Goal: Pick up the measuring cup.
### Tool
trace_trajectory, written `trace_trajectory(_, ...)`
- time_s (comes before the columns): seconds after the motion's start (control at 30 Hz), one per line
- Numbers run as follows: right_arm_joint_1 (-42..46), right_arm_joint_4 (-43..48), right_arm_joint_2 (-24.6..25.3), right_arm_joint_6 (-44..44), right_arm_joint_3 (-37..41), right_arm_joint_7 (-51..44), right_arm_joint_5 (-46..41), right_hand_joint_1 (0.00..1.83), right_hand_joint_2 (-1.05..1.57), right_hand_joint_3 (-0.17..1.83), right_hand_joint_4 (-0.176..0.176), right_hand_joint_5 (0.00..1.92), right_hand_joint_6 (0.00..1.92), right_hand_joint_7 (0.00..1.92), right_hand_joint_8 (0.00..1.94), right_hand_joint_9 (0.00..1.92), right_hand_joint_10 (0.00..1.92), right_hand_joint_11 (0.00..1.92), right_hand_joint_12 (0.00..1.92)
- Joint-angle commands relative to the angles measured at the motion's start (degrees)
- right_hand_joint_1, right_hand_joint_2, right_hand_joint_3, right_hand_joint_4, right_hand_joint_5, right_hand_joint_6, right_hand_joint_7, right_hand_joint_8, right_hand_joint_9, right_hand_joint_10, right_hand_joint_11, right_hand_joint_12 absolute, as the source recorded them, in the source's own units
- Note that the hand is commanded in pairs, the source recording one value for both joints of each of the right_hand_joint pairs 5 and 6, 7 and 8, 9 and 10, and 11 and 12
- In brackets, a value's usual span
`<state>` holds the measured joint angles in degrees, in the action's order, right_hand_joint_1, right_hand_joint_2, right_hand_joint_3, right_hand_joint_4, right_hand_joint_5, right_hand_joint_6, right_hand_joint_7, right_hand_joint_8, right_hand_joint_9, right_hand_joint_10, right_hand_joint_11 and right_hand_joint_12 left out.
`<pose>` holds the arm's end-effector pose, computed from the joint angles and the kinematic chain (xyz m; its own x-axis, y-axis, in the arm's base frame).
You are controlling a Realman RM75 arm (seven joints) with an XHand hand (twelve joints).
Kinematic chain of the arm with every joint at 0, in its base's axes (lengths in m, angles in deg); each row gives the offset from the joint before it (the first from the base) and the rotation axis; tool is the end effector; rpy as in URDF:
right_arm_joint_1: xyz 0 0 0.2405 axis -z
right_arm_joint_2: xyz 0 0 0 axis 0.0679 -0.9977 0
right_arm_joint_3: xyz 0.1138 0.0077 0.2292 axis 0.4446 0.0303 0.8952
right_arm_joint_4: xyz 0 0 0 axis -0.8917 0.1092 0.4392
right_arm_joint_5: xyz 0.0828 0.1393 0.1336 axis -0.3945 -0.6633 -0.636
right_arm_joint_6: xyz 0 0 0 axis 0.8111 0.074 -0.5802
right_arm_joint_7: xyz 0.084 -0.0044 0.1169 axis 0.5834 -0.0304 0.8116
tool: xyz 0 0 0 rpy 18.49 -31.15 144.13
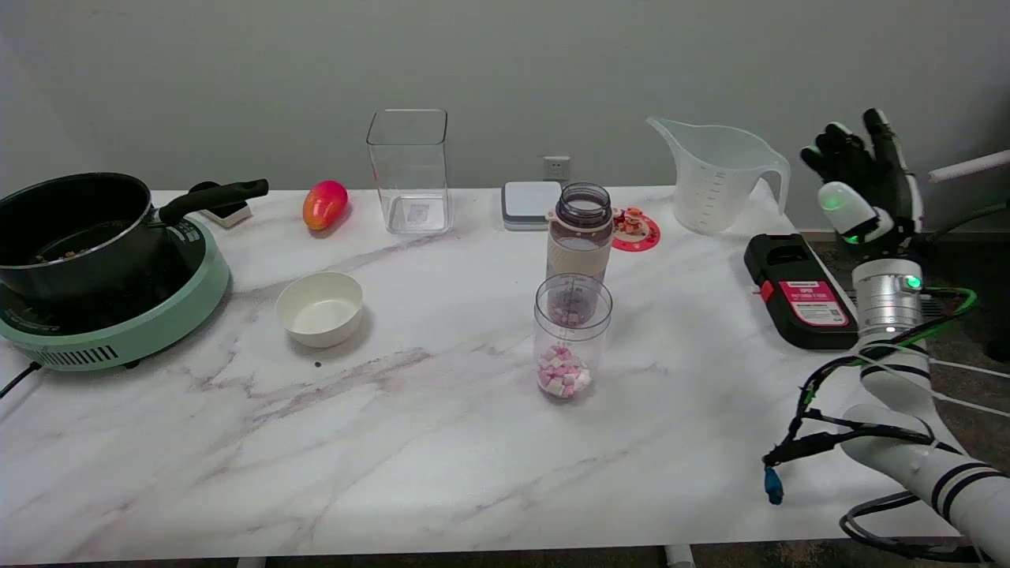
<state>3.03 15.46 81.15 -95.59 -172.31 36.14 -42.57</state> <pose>-0.2512 -0.2886 0.5254 -0.2688 0.4341 0.8598 -0.8824 -0.4688 -0.0392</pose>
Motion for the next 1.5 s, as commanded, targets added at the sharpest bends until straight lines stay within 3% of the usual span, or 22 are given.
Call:
trace_trajectory(0.03, -4.3, -1.1, 3.9, 2.2, -4.3, 2.0, -0.8, 1.18, -0.41, 1.1, 0.0, 0.18, 0.18, 0.54, 0.54, 0.51, 0.51, 0.59, 0.59)
trace_trajectory(0.23, -1.8, -1.2, 4.3, -1.9, -1.9, 3.0, -1.4, 1.14, -0.34, 1.14, 0.0, 0.18, 0.18, 0.54, 0.54, 0.51, 0.51, 0.56, 0.56)
trace_trajectory(0.37, 0.7, -1.8, 4.7, -1.2, -3.4, 3.1, -1.0, 1.13, -0.18, 0.99, 0.0, 0.21, 0.21, 0.57, 0.57, 0.55, 0.55, 0.6, 0.6)
trace_trajectory(0.47, 2.6, -2.6, 5.0, -0.3, -3.2, -2.0, 0.0, 1.16, -0.17, 0.99, 0.0, 0.21, 0.21, 0.59, 0.59, 0.57, 0.57, 0.63, 0.63)
trace_trajectory(0.6, 3.8, -4.8, 3.8, 2.9, -2.6, -34.9, 7.3, 1.24, -0.03, 0.87, 0.0, 0.4, 0.4, 0.63, 0.63, 0.63, 0.63, 0.73, 0.73)
trace_trajectory(0.7, 3.9, -6.7, 3.8, -2.0, -3.2, -61.1, 11.0, 1.31, -0.08, 1.12, 0.0, 0.57, 0.57, 0.68, 0.68, 0.63, 0.63, 0.7, 0.7)
trace_trajectory(0.73, 3.9, -7.2, 3.9, -4.5, -3.4, -64.6, 10.7, 1.32, -0.11, 1.16, 0.0, 0.6, 0.6, 0.7, 0.7, 0.62, 0.62, 0.69, 0.69)
trace_trajectory(0.9, 3.9, -6.7, 3.9, -13.7, -0.9, -63.6, 9.9, 1.35, -0.26, 1.22, 0.0, 0.64, 0.64, 0.81, 0.81, 0.6, 0.6, 0.64, 0.64)
trace_trajectory(1.1, 6.9, 0.0, 3.2, -14.1, -1.2, -63.9, 10.8, 1.36, -0.39, 1.25, 0.0, 0.52, 0.52, 0.81, 0.81, 0.61, 0.61, 0.68, 0.68)
trace_trajectory(1.2, 8.7, 1.3, 3.2, -13.7, -1.5, -63.6, 16.0, 1.36, -0.48, 1.3, 0.0, 0.5, 0.5, 0.77, 0.77, 0.62, 0.62, 0.64, 0.64)
trace_trajectory(1.3, 9.8, 1.7, 3.0, -12.9, -1.0, -61.9, 21.4, 1.35, -0.61, 1.4, 0.0, 0.5, 0.5, 0.67, 0.67, 0.6, 0.6, 0.48, 0.48)
trace_trajectory(1.5, 10.5, 0.6, 0.0, -10.4, -1.2, -61.7, 28.6, 1.35, -0.59, 1.34, 0.0, 0.62, 0.62, 0.67, 0.67, 0.59, 0.59, 0.47, 0.47)
